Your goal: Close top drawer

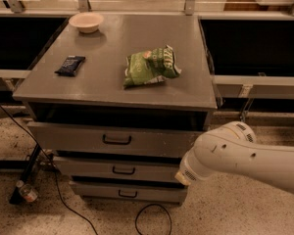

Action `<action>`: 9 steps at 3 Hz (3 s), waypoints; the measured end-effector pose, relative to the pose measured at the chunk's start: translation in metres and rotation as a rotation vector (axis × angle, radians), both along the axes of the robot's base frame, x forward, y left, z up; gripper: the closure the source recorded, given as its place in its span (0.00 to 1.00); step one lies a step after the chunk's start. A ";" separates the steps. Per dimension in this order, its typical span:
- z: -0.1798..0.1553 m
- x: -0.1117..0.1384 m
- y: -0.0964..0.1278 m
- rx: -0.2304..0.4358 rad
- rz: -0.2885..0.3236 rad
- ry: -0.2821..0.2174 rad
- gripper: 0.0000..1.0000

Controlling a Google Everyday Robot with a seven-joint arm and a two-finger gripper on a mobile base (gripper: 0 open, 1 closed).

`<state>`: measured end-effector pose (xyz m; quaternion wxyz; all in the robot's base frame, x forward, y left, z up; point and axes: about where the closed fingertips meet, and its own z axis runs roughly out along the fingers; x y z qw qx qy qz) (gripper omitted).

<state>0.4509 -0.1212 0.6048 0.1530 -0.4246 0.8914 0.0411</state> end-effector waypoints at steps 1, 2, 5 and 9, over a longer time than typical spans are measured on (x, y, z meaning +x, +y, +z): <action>0.000 0.002 -0.001 -0.026 -0.025 -0.019 1.00; -0.003 0.010 0.007 -0.096 -0.003 -0.091 1.00; -0.008 0.040 0.018 -0.113 -0.042 -0.115 1.00; -0.008 0.066 0.040 -0.090 -0.031 -0.165 0.49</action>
Offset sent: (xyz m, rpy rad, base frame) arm 0.0275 0.0045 -0.0108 -0.1832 -0.1863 -0.1790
